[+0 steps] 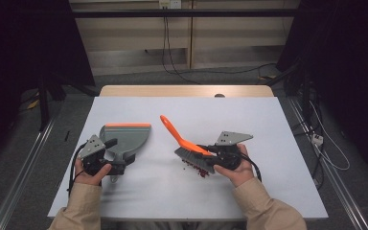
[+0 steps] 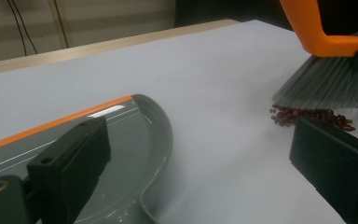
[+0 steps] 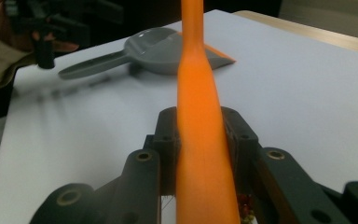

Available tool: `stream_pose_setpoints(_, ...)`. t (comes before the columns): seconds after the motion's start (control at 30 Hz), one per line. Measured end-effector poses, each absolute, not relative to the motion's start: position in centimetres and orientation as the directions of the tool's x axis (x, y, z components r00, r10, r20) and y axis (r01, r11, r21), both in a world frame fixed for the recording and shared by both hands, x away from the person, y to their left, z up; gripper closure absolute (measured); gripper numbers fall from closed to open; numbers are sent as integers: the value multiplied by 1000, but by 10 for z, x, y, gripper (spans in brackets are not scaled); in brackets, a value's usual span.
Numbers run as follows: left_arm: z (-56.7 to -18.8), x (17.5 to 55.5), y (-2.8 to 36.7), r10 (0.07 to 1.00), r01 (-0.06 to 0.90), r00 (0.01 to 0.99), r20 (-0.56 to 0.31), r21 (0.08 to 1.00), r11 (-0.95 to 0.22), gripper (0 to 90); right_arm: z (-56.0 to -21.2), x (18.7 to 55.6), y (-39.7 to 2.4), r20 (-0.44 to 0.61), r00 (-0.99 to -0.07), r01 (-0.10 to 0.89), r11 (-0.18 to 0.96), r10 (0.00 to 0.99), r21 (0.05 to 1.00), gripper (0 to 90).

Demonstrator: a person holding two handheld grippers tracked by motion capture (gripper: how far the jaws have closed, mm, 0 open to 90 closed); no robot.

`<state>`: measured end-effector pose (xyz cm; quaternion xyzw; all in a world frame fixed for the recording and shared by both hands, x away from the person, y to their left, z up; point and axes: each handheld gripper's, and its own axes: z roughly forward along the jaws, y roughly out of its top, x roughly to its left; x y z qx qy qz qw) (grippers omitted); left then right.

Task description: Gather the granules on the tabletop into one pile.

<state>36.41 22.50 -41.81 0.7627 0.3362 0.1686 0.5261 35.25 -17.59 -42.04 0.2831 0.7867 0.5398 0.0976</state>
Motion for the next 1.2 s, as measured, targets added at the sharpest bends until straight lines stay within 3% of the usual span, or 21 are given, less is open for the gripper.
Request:
stream_pose_setpoints(0.67,-420,366,225,694,343,713,-98,912,-223,51,-430,348,-172,142,-945,247,360,294,900,713)
stream_pose_setpoints(1.0,-420,366,225,696,343,712,-97,912,-223,51,-438,350,-171,95,-967,192,428,237,883,713)
stream_pose_setpoints(1.2,-420,366,226,697,343,711,-98,913,-221,51,-444,361,-169,86,-964,184,395,252,900,714)
